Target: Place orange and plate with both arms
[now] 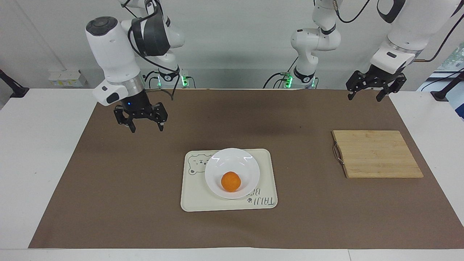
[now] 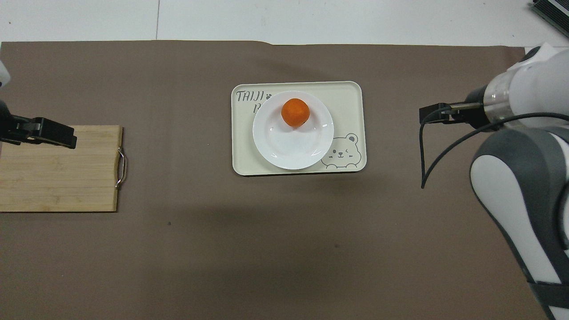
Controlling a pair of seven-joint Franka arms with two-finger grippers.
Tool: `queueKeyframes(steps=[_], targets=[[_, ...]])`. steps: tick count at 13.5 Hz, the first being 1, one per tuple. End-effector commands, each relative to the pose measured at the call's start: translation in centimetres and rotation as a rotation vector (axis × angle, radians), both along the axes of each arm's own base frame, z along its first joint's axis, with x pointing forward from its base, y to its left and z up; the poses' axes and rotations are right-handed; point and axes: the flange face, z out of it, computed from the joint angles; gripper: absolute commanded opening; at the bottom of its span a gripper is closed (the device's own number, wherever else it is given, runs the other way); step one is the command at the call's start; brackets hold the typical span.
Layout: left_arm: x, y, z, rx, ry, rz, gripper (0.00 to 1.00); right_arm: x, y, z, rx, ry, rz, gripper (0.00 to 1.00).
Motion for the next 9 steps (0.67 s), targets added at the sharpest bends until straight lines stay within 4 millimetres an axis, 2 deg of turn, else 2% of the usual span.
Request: queueKeyframes(steps=[1,4,6,9], targets=[[-0.6,0.3,0.2,-0.010,-0.005,0.014,1.00,-2.1,-0.6,2.2,-0.029,0.009,-0.041,1.00],[-0.6,0.3,0.2,-0.010,-0.005,0.014,1.00,-3.1,-1.1,3.1,-0.038,0.042,-0.100,1.00],[-0.6,0.2,0.2,-0.010,-0.005,0.012,1.00,-4.0,-2.2,5.8,-0.038,0.055,-0.123,1.00],[-0.6,0.3,0.2,-0.010,-0.005,0.014,1.00,-5.8,-3.8,8.0,-0.021,0.071,-0.191,1.00]])
